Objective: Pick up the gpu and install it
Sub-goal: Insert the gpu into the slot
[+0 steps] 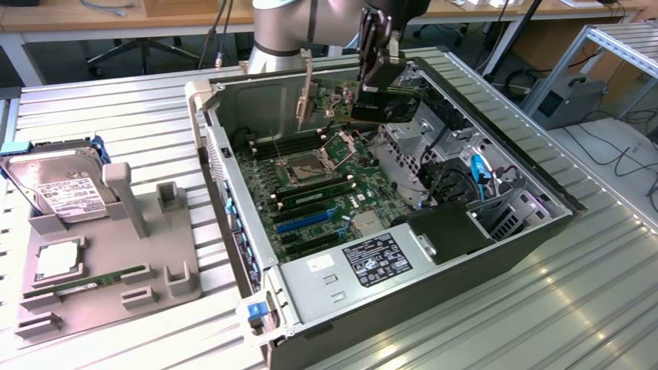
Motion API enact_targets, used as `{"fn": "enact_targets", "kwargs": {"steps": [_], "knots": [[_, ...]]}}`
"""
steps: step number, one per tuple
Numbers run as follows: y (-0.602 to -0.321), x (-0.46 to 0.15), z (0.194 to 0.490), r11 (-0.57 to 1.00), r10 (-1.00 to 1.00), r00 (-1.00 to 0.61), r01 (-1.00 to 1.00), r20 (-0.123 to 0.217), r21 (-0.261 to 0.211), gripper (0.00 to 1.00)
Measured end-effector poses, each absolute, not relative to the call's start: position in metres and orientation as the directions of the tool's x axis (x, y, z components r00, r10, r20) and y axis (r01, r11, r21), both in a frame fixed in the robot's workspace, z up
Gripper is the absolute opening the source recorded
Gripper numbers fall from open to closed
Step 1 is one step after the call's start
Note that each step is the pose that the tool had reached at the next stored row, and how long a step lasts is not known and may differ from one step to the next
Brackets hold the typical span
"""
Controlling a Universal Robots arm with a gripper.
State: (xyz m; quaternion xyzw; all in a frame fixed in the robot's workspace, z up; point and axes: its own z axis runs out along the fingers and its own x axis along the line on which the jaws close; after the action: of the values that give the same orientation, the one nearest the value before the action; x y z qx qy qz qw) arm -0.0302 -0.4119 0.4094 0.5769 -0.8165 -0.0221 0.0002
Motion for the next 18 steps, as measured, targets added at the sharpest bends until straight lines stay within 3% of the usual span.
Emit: {"fn": "enact_targets", "kwargs": {"steps": [18], "knots": [[-0.4119,-0.0302,0.4091,0.282,-0.959,-0.283,-0.959,-0.025,0.036,0.27]]}}
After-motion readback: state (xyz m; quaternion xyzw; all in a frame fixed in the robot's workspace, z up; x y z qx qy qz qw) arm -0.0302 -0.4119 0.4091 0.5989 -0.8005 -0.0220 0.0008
